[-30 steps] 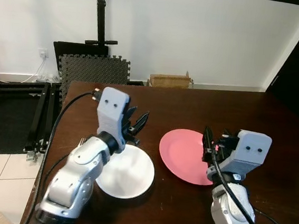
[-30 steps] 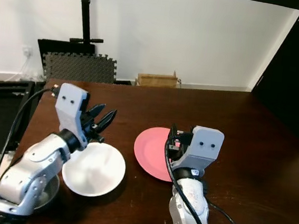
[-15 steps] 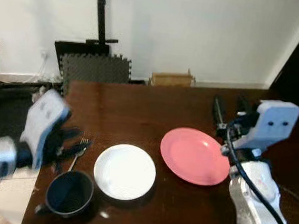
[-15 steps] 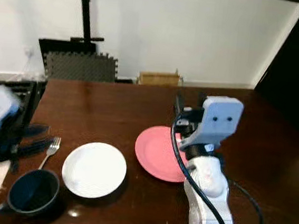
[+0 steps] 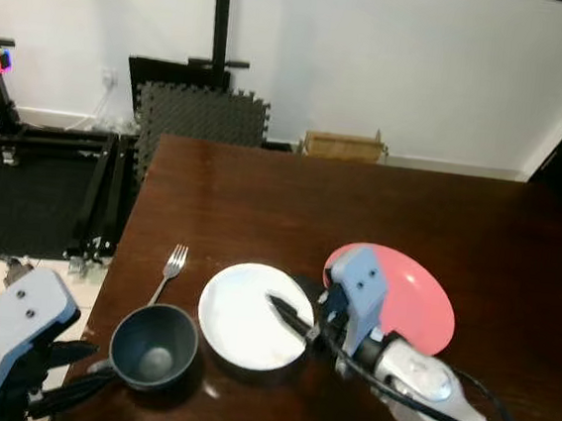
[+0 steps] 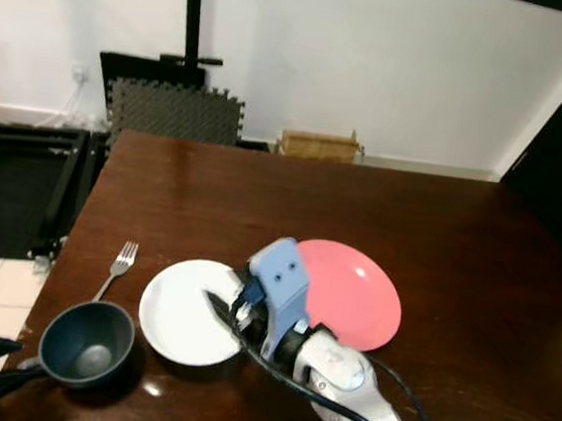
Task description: Setting the table
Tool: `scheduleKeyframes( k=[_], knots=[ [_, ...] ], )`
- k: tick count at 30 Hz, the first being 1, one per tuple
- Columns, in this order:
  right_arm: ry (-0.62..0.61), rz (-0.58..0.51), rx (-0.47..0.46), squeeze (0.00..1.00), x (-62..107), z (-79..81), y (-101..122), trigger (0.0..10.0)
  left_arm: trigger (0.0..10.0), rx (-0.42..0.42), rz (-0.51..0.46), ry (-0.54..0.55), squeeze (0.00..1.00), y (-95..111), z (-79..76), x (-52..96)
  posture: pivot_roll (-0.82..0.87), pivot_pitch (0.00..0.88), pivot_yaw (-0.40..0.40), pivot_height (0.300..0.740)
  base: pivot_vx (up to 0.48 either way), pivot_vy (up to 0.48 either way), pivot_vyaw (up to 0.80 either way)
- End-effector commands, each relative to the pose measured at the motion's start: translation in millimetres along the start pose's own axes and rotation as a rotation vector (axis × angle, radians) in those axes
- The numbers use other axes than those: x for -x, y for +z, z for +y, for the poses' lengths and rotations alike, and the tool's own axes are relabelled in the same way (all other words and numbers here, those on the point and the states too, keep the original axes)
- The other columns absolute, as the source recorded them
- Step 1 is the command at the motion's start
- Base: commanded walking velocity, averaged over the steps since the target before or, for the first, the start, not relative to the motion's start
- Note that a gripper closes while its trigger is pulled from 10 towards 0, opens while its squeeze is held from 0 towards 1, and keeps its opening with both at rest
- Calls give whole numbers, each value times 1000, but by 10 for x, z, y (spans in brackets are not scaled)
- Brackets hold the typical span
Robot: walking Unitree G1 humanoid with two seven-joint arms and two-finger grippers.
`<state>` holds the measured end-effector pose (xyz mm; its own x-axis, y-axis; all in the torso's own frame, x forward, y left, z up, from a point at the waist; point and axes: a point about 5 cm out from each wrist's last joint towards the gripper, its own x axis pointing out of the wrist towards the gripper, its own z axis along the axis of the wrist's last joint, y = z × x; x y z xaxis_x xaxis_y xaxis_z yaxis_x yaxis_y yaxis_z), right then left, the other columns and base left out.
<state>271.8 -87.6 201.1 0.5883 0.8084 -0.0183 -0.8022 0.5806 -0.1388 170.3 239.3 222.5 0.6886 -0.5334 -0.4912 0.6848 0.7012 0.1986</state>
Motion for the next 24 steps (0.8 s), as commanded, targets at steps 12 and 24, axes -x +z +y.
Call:
scheduleKeyframes(
  k=[12, 24],
  knots=[
    [163, -121, -161, 0, -255, -71, 239, 10000, 10000, -153, 198, -89, 0, -174, 222, -16, 258, 115, -7, 740, 0, 0, 0],
    [176, -152, -183, 0, -181, -70, 306, 10000, 10000, -228, 95, -186, 0, -25, 348, -193, 210, 104, 12, 740, 0, 0, 0]
  ],
)
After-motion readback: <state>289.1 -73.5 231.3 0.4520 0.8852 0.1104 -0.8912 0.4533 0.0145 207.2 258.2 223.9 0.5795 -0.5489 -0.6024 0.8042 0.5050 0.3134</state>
